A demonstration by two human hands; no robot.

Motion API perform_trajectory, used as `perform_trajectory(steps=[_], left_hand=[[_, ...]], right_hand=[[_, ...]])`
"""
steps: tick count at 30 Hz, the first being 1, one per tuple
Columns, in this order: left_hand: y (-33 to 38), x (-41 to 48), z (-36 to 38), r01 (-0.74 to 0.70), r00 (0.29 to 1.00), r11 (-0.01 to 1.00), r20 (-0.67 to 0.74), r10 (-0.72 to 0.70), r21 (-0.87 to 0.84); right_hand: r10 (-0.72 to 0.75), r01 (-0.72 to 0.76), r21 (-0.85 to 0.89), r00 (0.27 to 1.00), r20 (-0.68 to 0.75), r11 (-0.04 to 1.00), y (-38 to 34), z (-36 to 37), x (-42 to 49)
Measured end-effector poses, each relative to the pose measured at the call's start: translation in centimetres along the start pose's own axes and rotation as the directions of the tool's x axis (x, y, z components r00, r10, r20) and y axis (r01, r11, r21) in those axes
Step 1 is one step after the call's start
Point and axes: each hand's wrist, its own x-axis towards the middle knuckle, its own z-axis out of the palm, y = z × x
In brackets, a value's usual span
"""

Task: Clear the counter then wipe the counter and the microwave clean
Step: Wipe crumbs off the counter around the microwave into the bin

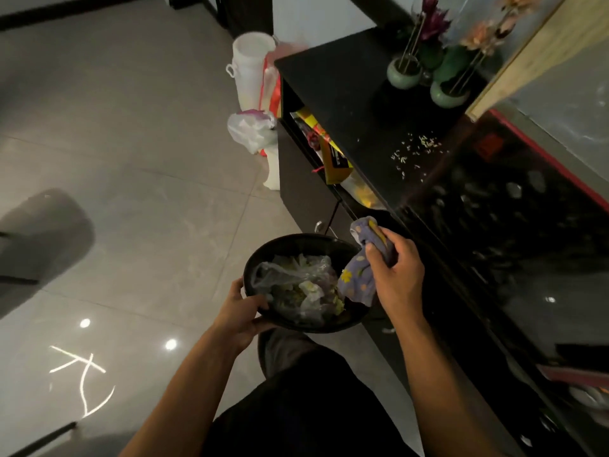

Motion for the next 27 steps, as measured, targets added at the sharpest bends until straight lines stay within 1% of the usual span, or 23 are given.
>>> perform_trajectory(steps=[4, 6, 9, 12, 16, 18, 21, 23, 25, 27], left_hand=[[7.1, 3.9, 0.9, 0.006, 1.0, 0.992, 0.014, -0.008, 0.123], [10.9, 5.7, 1.4, 0.022, 0.999, 0.984, 0.039, -0.029, 0.178], [16.0, 8.8, 2.2, 0.056, 0.995, 0.964, 0.07, -0.077, 0.26], [19.7, 11.7, 3.4, 0.067, 0.99, 0.944, 0.094, -0.102, 0.324], [23.7, 15.5, 5.5, 0.078, 0.983, 0.913, 0.121, -0.137, 0.4], [25.9, 17.3, 6.7, 0.102, 0.971, 0.898, 0.152, -0.182, 0.429], [29.7, 20.1, 8.5, 0.143, 0.943, 0.857, 0.196, -0.27, 0.495], [32.2, 21.8, 9.8, 0.153, 0.92, 0.815, 0.221, -0.324, 0.558], [34.3, 23.4, 11.0, 0.141, 0.9, 0.756, 0.234, -0.366, 0.639], [36.0, 24.9, 12.1, 0.119, 0.878, 0.7, 0.254, -0.405, 0.704]], right_hand=[[0.034, -0.033, 0.016, 0.996, -0.078, 0.999, -2.1, 4.3, 7.4], [0.054, -0.049, 0.038, 0.988, -0.145, 0.998, -3.3, 5.8, 11.0], [0.09, -0.081, 0.053, 0.977, -0.194, 0.995, -4.6, 7.7, 16.2], [0.113, -0.109, 0.03, 0.965, -0.235, 0.994, -5.8, 9.2, 21.1], [0.168, -0.161, 0.047, 0.94, -0.298, 0.986, -7.3, 11.2, 28.1], [0.21, -0.2, 0.062, 0.92, -0.331, 0.978, -7.9, 12.0, 31.5], [0.272, -0.263, 0.077, 0.888, -0.371, 0.962, -8.4, 13.2, 35.9], [0.296, -0.3, 0.047, 0.88, -0.373, 0.953, -8.1, 13.9, 37.7], [0.328, -0.347, 0.01, 0.876, -0.354, 0.938, -7.8, 14.6, 38.2], [0.358, -0.378, 0.01, 0.867, -0.345, 0.926, -7.7, 15.0, 37.7]])
